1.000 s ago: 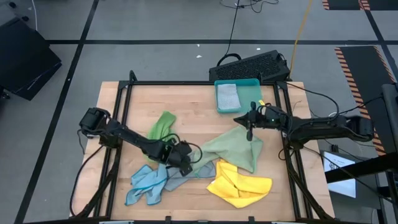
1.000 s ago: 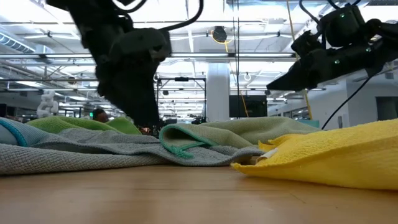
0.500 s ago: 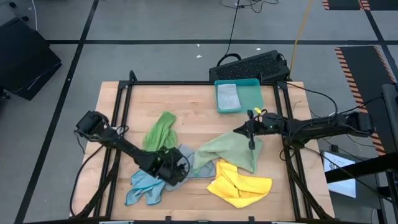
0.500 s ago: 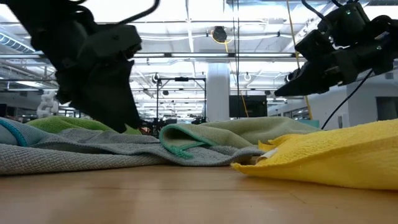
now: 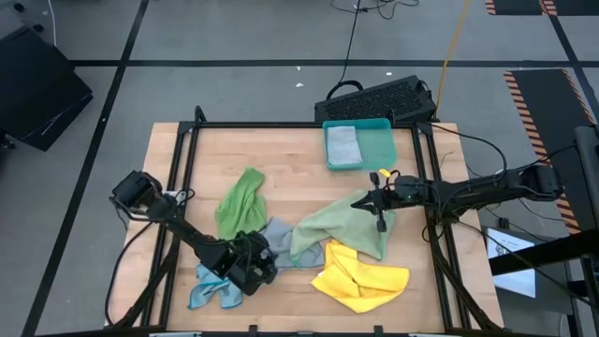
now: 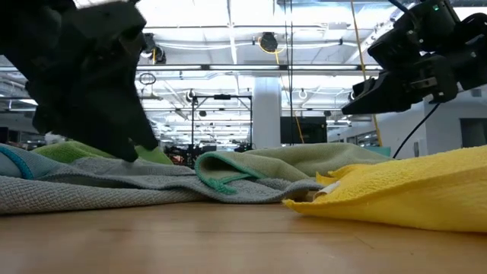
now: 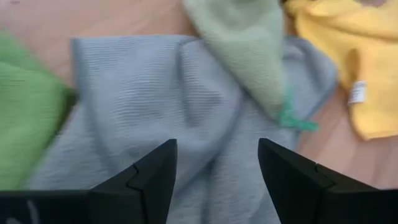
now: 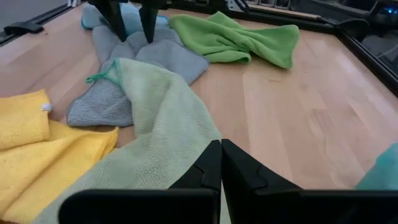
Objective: Fold microfiber towels
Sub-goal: Fold the gray microfiber cloth
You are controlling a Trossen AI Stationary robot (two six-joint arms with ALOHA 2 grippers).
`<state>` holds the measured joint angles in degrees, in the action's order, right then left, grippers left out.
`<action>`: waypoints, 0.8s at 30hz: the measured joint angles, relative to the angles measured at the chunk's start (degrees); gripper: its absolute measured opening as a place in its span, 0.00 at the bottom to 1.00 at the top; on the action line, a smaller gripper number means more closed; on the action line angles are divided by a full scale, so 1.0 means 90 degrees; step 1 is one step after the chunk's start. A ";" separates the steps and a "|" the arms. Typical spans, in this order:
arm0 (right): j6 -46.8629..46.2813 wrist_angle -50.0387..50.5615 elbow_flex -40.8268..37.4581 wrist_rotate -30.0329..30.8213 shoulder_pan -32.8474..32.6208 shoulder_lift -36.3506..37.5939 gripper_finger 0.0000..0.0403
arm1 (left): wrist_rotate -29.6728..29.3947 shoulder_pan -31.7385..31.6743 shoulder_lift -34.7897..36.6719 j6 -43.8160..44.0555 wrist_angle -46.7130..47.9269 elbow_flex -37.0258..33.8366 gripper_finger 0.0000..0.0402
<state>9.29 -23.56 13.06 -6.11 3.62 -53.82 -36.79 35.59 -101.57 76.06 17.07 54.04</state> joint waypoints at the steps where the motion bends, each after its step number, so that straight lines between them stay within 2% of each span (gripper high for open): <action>1: 0.0037 -0.0015 0.0000 0.0000 0.0000 0.0000 0.00 | -0.0043 -0.0002 -0.0032 -0.0097 -0.0131 0.0001 0.56; 8: 0.0146 -0.0068 0.0000 0.0005 0.0002 0.0000 0.00 | -0.0209 -0.0071 -0.0486 -0.0919 -0.0217 0.0428 0.56; 12: 0.0222 -0.0104 0.0000 0.0005 0.0002 0.0000 0.00 | -0.0344 -0.0184 -0.0472 -0.1159 -0.0121 0.0480 0.56; 20: 0.0025 0.0012 -0.0004 -0.0005 0.0002 0.0000 0.00 | -0.0012 -0.0419 -0.0468 -0.1428 0.1293 0.0481 0.56; 24: -0.0109 -0.0298 -0.0257 -0.0001 0.0002 0.0002 0.00 | 0.0071 -0.0431 -0.0463 -0.2029 0.1409 0.0479 0.59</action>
<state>8.30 -26.24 10.74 -6.11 3.64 -53.80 -36.15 31.72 -105.73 57.80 29.76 58.35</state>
